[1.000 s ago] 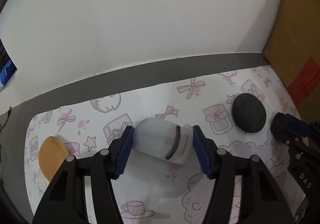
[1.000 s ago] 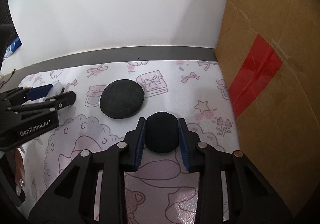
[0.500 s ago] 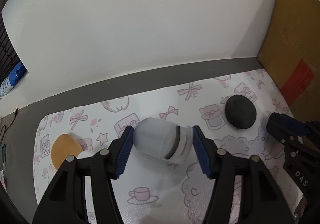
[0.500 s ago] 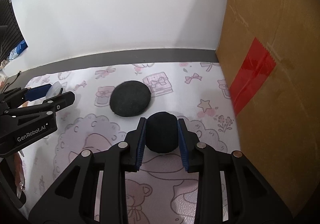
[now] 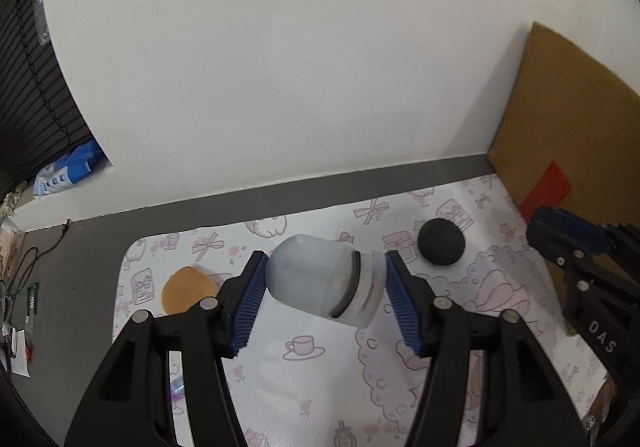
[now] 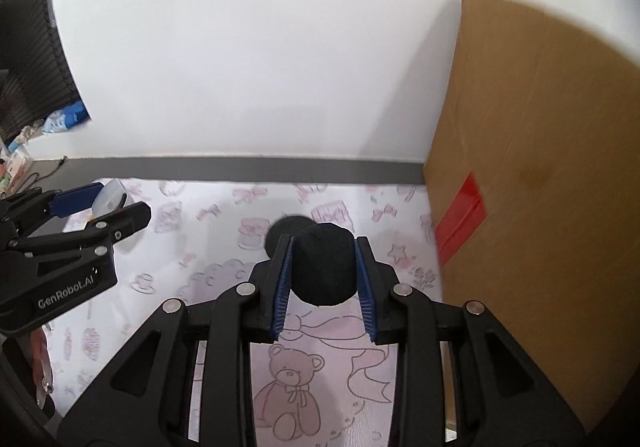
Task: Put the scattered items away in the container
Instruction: 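Lift the white bottle and black pad and carry them over the box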
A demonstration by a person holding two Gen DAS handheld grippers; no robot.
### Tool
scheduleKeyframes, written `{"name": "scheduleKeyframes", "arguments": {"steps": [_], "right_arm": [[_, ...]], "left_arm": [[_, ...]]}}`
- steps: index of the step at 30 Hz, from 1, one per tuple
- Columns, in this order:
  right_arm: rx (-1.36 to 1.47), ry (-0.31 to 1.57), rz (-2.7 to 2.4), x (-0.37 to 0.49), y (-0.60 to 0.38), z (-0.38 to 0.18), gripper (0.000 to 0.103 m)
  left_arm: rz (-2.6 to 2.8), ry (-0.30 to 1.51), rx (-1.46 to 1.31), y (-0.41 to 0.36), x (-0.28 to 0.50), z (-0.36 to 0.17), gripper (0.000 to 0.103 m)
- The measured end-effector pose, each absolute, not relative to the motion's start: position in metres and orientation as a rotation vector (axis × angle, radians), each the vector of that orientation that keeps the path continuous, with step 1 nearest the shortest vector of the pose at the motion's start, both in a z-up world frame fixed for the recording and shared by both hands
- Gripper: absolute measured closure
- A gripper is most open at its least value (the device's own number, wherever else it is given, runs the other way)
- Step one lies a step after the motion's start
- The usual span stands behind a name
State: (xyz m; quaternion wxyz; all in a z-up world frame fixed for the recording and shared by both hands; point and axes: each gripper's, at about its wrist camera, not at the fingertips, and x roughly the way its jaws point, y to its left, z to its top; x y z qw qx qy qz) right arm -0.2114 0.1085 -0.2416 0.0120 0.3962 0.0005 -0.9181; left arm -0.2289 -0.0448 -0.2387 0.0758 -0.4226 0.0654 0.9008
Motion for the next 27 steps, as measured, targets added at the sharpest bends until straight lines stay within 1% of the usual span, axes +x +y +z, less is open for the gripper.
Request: {"name": "scheduleKeyframes", "arguments": {"steps": [7,9,17,22,27], "right_arm": [[1.166,0.040,-2.866,-0.192,0.099,-0.191,0.072],[1.139,0.056,-2.871,-0.186,0.094,-0.177,0.072],[1.032,0.105,-2.893,-0.153,0.081,-0.119,0.072],[0.948,0.127,-2.916,-0.132,0.072,-0.081,0.072],[0.891,0.110,-2.929,-0.117,0.066,-0.057,0.072]], "left_arm": [[2.730,0.161,-1.212,-0.056,-0.198,-0.180,0.045],[2.717,0.096,-1.132,-0.062,-0.191,-0.167,0.045],[2.761,-0.008,-0.997,-0.092,-0.161,-0.109,0.045],[2.794,0.001,-0.915,-0.099,-0.141,-0.073,0.045],[2.781,0.008,-0.908,-0.100,-0.128,-0.052,0.045]]}}
